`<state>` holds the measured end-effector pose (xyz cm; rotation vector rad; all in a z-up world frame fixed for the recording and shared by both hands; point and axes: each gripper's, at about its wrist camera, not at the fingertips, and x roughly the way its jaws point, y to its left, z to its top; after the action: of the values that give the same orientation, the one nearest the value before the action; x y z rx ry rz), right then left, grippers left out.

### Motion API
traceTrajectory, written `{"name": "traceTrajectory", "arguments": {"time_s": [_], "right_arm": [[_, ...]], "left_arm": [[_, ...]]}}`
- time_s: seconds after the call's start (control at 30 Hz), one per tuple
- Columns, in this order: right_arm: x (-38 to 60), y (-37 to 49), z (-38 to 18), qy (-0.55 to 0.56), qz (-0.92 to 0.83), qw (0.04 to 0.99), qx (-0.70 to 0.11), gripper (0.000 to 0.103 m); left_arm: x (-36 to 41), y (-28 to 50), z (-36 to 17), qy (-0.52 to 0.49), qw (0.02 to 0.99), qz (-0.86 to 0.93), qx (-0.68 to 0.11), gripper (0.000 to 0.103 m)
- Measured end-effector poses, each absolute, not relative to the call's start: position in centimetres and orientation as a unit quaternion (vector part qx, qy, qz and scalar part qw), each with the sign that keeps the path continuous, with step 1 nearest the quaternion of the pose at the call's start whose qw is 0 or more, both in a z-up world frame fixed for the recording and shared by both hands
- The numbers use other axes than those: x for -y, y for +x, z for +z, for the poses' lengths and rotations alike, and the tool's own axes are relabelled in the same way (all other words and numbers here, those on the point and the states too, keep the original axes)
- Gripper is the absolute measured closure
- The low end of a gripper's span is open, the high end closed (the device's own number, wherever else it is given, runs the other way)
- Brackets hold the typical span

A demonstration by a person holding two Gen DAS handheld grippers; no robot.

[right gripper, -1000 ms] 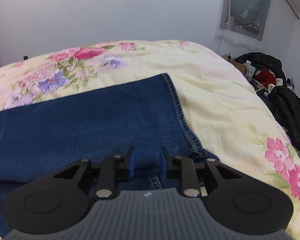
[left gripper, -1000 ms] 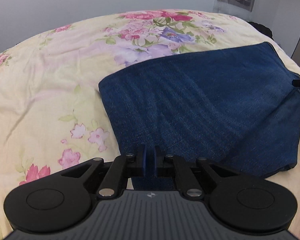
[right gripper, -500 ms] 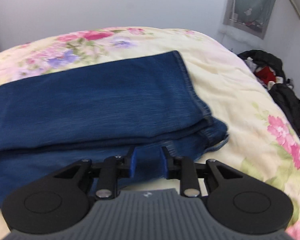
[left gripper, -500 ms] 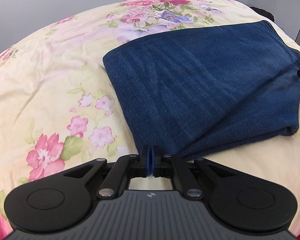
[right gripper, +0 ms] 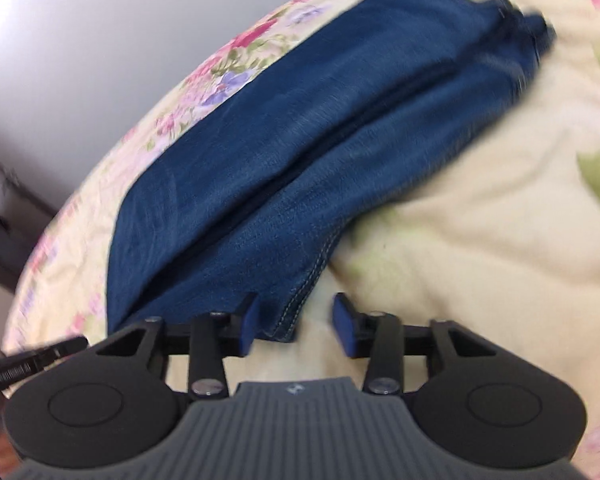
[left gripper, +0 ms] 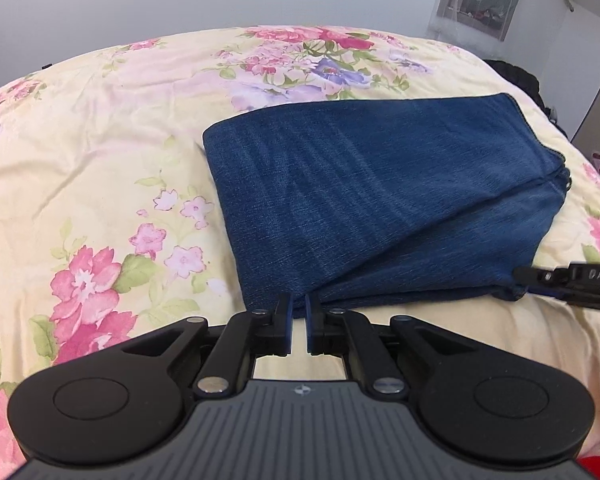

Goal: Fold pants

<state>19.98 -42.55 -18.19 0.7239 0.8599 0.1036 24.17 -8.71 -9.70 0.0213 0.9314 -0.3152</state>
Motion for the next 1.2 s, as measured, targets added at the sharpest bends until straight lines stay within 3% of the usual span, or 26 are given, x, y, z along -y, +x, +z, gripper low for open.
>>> {"name": "traceTrajectory", "arguments": {"time_s": [0.13,0.37,0.63,0.83,1.03,1.1,1.13,1.17,1.2], "right_arm": [[41.7,18.9,-18.6,0.319,0.044,0.852,-0.412,0.103],[40.0,18.6,-20.0,0.299,0.025,0.859,-0.414,0.103],[39.5,18.3,-19.8,0.287,0.019,0.866,-0.409,0.103],[39.3,18.6,-20.0,0.274,0.017,0.868,-0.413,0.103],[40.9,17.7,-18.9,0.28,0.036,0.869,-0.407,0.103],[42.7,17.5,-18.2,0.295,0.037,0.869,-0.396,0.1],[43.7,17.5,-17.9,0.302,0.033,0.869,-0.39,0.091],[44.9,17.6,-17.6,0.309,0.027,0.871,-0.381,0.073],[46.2,17.8,-17.3,0.315,0.02,0.873,-0.372,0.065]], "left_arm": [[9.4,24.2,-9.0,0.01,0.883,-0.167,-0.439,0.097],[15.4,25.4,-9.6,0.013,0.873,-0.232,-0.428,0.097],[24.0,26.0,-14.0,0.009,0.844,-0.273,-0.462,0.097],[24.7,25.9,-16.5,-0.012,0.835,-0.253,-0.488,0.097],[24.7,26.1,-15.5,-0.007,0.833,-0.258,-0.49,0.096],[24.5,26.4,-14.8,-0.016,0.833,-0.258,-0.49,0.096],[24.5,26.3,-14.4,-0.017,0.834,-0.257,-0.487,0.096],[24.4,26.2,-13.9,-0.017,0.837,-0.259,-0.482,0.096],[24.4,26.0,-13.5,-0.016,0.84,-0.26,-0.476,0.095]]}}
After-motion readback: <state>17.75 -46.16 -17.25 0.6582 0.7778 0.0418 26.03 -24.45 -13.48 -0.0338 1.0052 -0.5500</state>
